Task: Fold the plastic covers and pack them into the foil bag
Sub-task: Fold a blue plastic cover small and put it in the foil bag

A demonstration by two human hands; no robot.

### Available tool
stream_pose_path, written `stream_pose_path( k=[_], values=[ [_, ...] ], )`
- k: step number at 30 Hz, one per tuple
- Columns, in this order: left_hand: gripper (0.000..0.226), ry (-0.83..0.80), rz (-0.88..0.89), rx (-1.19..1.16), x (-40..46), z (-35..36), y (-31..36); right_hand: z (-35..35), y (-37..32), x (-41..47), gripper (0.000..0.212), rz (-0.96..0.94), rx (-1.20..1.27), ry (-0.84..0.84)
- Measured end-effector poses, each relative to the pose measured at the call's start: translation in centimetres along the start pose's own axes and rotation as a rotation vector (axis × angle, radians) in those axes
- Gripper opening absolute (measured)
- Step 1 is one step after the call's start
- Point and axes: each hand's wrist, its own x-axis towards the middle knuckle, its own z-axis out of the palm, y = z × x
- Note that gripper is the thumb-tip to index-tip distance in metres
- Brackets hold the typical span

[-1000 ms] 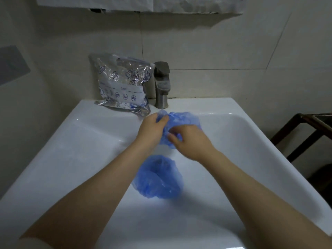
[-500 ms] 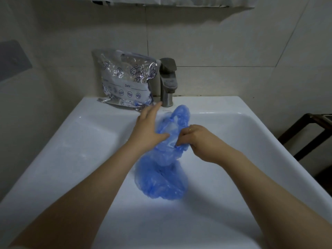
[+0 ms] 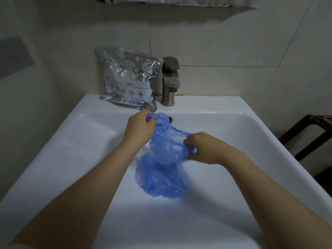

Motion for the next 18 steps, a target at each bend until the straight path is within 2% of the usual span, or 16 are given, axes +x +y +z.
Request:
stream_pose_path(
  k=[2, 4, 6, 9, 11, 14, 18],
  values=[
    [0.018, 0.0, -0.061, -0.06, 0.2, -0.1, -0.2, -0.3, 0.5, 0.1, 0.018, 0.03, 0.085, 0.166],
    [0.018, -0.015, -0.15, -0.186, 0.4, -0.2, -0.3, -0.7, 1.1, -0.2, 0.013, 0.039, 0.217, 0.263],
    [0.022, -0.058, -0.273, -0.472, 0.5, -0.3, 0.1, -1.1, 2.0, -0.6, 0.007, 0.027, 0.318, 0.296],
    [0.025, -0.146, -0.506, -1.015, 0.6, -1.0, 0.5, -1.6, 3.1, -1.1, 0.015, -0.005, 0.4, 0.368],
    [0.027, -0.237, -0.57, -1.227, 0.7, -1.6, 0.0, -1.7, 3.6, -1.4, 0.01, -0.018, 0.437, 0.393],
    [0.024, -0.296, -0.594, -1.227, 1.0, -2.0, -0.5, -1.7, 4.2, -1.6, 0.019, 0.051, 0.532, 0.446],
    [0.025, -0.219, -0.58, -1.002, 0.8, -1.0, -0.1, -1.7, 4.4, -1.1, 0.015, 0.18, 0.524, 0.614]
  ],
)
